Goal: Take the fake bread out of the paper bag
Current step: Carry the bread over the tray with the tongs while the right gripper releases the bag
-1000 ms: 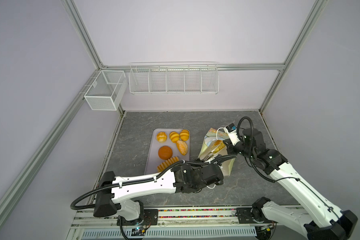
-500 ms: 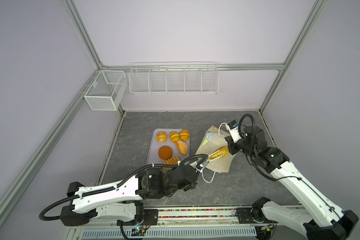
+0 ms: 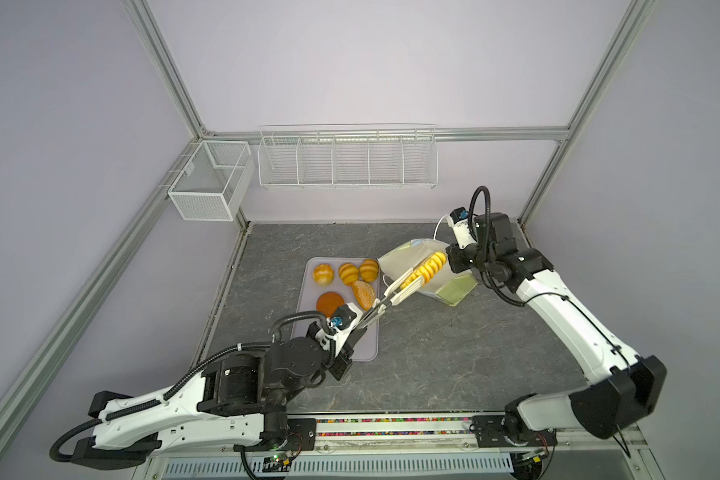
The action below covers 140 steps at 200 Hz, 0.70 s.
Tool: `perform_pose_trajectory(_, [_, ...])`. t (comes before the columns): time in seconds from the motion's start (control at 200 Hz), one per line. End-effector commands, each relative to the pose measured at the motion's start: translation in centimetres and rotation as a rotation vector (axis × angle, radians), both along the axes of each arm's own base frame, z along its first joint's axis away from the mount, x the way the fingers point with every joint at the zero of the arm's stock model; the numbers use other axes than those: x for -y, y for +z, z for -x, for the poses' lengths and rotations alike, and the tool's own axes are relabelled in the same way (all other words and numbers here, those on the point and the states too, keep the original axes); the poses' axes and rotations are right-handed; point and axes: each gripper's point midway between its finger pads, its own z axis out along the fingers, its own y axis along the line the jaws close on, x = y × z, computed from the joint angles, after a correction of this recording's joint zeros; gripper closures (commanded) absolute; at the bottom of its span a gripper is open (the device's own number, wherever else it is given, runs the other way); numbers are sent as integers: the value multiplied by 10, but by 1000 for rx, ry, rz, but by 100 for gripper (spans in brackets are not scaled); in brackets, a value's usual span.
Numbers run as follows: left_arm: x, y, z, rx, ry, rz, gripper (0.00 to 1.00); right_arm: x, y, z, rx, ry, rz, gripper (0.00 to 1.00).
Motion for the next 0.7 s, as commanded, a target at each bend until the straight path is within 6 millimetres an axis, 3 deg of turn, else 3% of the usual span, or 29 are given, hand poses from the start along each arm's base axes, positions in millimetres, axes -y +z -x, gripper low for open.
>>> perform_pose_trajectory(0.0, [-12,37,-12,-11,103,268,100,5,-11,-12,-86,-26,-33,84])
perform_pose_trajectory(0.135, [-34,55,-22,7,206,378,100,17,-12,-36,-108,-72,-31,80])
perform_pose_trajectory(0.28, [-58,59,-33,17,331,407,100,34,-3,-52,-90,-124,3,71])
perform_pose_trajectory(0.355, [-67,54,-37,4,381,403,100,46,2,-59,-80,-157,19,65])
perform_pose_trajectory(0.53, [-89,33,-43,-74,487,396,100,61,20,-62,-64,-212,26,38])
perform_pose_trajectory(0.595, [-97,21,-44,-113,524,393,100,66,28,-63,-44,-232,37,33])
perform_pose_trajectory(0.615, [-98,18,-44,-126,531,393,100,80,30,-65,-38,-264,42,31])
perform_pose_trajectory(0.695, [-103,6,-43,-173,544,396,100,89,36,-66,-36,-294,65,29])
